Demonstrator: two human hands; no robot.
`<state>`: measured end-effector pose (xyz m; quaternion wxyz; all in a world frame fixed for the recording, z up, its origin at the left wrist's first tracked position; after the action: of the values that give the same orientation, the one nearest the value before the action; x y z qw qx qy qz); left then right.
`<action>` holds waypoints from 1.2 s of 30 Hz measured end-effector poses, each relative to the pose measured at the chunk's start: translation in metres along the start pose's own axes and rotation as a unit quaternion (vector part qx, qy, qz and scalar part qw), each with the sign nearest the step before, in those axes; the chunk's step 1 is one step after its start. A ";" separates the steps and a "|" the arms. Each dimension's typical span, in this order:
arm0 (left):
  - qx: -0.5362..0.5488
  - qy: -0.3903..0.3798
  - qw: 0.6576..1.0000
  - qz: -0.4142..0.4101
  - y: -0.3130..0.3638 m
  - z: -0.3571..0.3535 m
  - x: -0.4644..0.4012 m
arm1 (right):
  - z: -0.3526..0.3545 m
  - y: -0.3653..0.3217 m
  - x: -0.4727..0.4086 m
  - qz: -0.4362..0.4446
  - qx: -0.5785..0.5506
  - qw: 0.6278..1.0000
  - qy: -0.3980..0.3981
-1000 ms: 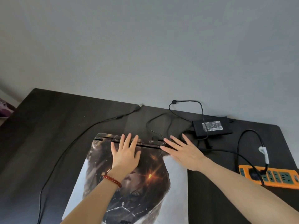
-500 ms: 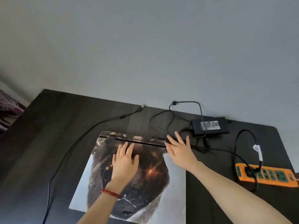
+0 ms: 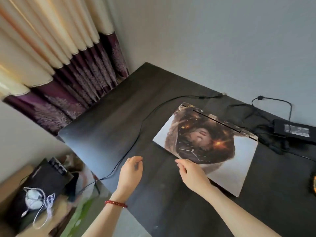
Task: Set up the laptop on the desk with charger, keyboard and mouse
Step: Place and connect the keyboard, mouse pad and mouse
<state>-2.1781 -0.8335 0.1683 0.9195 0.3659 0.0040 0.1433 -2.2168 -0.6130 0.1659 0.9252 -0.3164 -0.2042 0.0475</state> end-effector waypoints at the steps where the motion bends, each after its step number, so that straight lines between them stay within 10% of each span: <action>1: -0.007 0.011 1.000 0.024 -0.020 0.015 0.010 | -0.017 -0.014 0.005 0.021 0.012 0.999 -0.021; 6: 0.001 0.063 0.994 0.090 -0.107 0.083 0.044 | -0.092 -0.092 0.013 0.114 0.120 0.982 -0.088; 11: 0.042 0.077 0.990 0.107 -0.187 0.134 0.036 | -0.166 -0.180 -0.031 0.010 0.174 0.984 -0.032; 21: 0.078 0.090 0.962 0.247 -0.359 0.226 0.079 | -0.270 -0.287 -0.059 0.232 0.521 0.820 -0.035; 36: 0.135 0.249 0.838 0.466 -0.506 0.268 0.083 | -0.492 -0.496 -0.109 0.288 0.152 0.917 -0.228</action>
<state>-1.9364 -1.3410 0.0316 0.6535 0.3970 0.0814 0.6393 -2.1357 -1.3093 0.0752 0.8366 -0.1976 -0.2999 0.4135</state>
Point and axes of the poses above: each hand's wrist, its own x-axis away from the middle knuckle, its own z-axis out of the back of the hand, y = z × x, the point moved 2 cm from there along -x, towards the middle knuckle, and after that the axes turned 9 degrees about -z, right-handed, at the moved point
